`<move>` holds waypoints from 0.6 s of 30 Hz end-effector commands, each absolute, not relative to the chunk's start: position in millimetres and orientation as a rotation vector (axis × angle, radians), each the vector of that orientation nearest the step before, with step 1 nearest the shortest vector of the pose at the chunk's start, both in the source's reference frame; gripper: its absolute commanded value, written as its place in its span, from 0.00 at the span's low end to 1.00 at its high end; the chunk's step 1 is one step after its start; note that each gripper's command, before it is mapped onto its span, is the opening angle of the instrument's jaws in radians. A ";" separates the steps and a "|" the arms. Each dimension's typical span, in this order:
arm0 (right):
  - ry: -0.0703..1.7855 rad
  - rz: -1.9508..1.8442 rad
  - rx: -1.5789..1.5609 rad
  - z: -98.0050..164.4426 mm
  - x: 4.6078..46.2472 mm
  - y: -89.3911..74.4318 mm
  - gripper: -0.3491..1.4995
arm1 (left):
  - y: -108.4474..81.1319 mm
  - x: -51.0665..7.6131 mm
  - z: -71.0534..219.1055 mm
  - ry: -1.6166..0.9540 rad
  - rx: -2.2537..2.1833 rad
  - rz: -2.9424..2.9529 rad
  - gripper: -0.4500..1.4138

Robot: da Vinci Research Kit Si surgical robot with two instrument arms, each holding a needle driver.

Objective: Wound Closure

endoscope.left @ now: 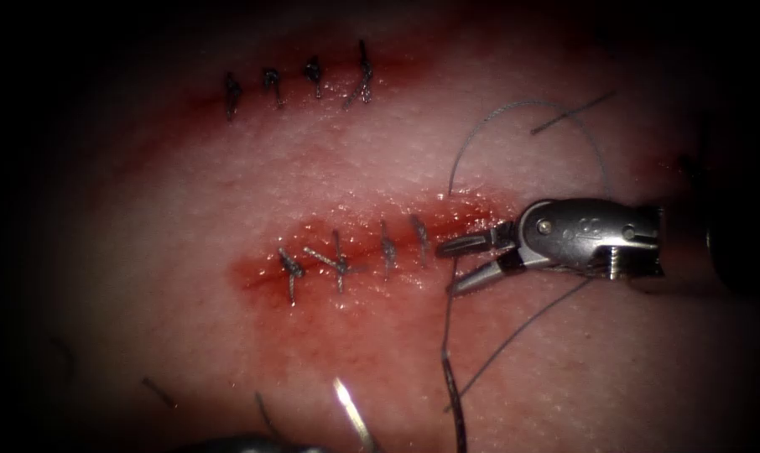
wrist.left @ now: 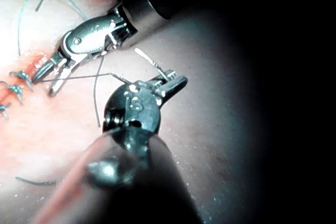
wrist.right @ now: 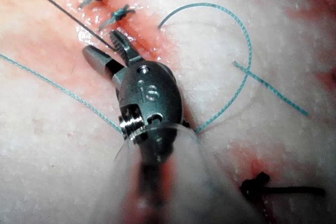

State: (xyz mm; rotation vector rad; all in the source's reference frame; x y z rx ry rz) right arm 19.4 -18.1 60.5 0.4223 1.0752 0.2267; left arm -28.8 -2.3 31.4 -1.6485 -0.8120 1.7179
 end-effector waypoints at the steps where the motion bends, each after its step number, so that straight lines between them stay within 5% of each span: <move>1: 1.068 0.230 0.417 60.9 20.0 -18.5 0.27 | -2.9 -29.2 31.6 -0.809 -1.645 1.723 0.00; 3: 1.060 0.235 0.413 60.9 19.9 -18.4 0.27 | -3.0 -28.9 31.0 -0.784 -1.648 1.739 0.00; 5: 1.054 0.233 0.413 60.8 20.0 -18.5 0.00 | -3.3 -28.8 30.3 -0.765 -1.649 1.750 0.00; 18: 1.015 0.312 0.450 54.5 20.8 -22.4 0.00 | -2.3 -26.7 32.7 -0.391 -1.564 1.971 0.00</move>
